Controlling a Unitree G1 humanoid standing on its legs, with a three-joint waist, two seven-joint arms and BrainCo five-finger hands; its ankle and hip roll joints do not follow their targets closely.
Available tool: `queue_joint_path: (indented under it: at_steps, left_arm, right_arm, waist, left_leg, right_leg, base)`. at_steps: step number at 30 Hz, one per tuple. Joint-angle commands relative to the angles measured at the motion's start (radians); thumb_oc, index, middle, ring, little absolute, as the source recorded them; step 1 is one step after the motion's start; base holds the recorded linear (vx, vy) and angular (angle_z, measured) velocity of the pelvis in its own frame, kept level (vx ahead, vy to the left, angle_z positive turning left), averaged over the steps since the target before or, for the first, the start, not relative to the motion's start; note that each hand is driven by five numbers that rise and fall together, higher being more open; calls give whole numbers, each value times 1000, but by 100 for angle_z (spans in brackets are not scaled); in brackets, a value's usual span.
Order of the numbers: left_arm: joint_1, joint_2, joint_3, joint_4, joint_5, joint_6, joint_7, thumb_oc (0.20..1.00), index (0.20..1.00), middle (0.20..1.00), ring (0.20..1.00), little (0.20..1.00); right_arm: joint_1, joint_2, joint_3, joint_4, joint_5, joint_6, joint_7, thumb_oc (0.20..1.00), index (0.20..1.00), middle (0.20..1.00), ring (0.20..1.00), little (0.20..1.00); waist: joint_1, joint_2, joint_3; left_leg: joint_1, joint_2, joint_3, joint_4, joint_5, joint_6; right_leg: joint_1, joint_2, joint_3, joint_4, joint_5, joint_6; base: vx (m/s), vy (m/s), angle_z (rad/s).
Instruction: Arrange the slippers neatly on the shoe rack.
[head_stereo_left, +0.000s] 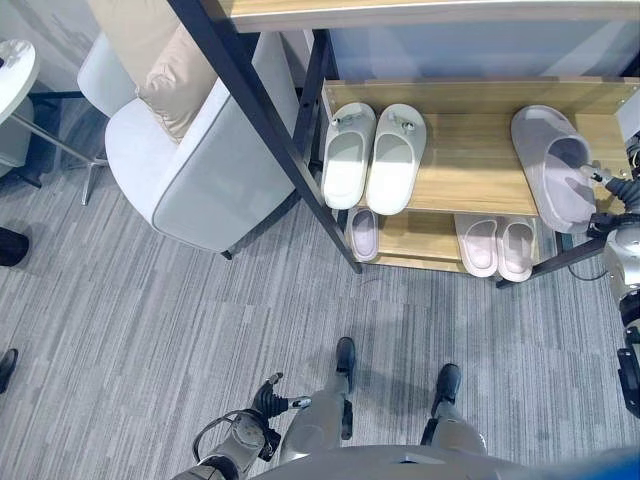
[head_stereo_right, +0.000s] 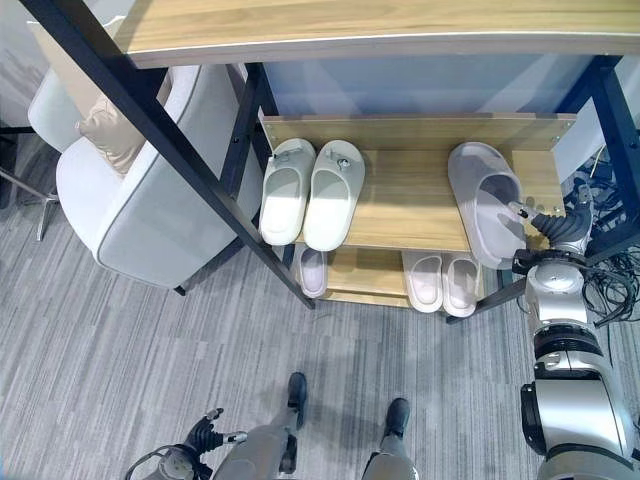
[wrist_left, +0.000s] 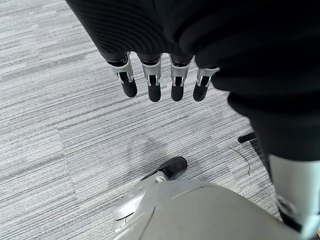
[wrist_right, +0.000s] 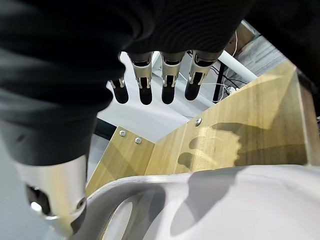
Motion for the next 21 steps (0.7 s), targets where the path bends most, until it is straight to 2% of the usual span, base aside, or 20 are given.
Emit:
queue_joint_path:
  at_steps: [1,9,11,18,21]
  left_arm:
    - [12,-4,-58,90,-11,-3,3,1000,1000,1000,1000,1000]
    - [-3,8,-56,78,-34,-15,8,1000,1000,1000,1000,1000]
    - [-11,14,-82,68,-8,-19,13,1000,1000,1000,1000,1000]
    - [-22,21,-65,55,-49,-25,23,1000,1000,1000,1000,1000]
    - [-23,26,-87,49,-22,-28,26,1000,1000,1000,1000,1000]
  right_arm:
    - [-83,-90,52,-14,7,-35,-22,1000,1000,1000,1000,1000]
    - [-155,-119,111,31,-15,-23,-17,1000,1000,1000,1000,1000]
    - [-194,-132,152,60,-41,-14,-16,1000,1000,1000,1000,1000]
    - [-252,-146,235,98,-124,9,-20,1000,1000,1000,1000,1000]
    - [-282,-141,264,117,-156,13,-28,1000,1000,1000,1000,1000]
  waist:
    - [14,-39,-5]
    - [20,-52,-1]
    - [24,-55,6]
    - [36,-55,23]
    - [46,-55,29]
  left_leg:
    - [-14,19,-39,7,-80,-84]
    - [-39,18,-38,7,-74,-87]
    - [-50,21,-38,7,-73,-89]
    - [-66,25,-33,7,-65,-96]
    - [-71,25,-37,7,-64,-99]
  right_leg:
    - [56,-53,42,11,-91,72]
    - [30,-48,47,11,-88,72]
    - [20,-45,44,11,-86,74]
    - [9,-39,36,11,-87,73]
    - [15,-39,22,11,-91,74]
  base:
    - [0,0,0]
    - [20,-13,-2]
    - [67,-24,0]
    - [16,-13,0]
    - [27,-32,6]
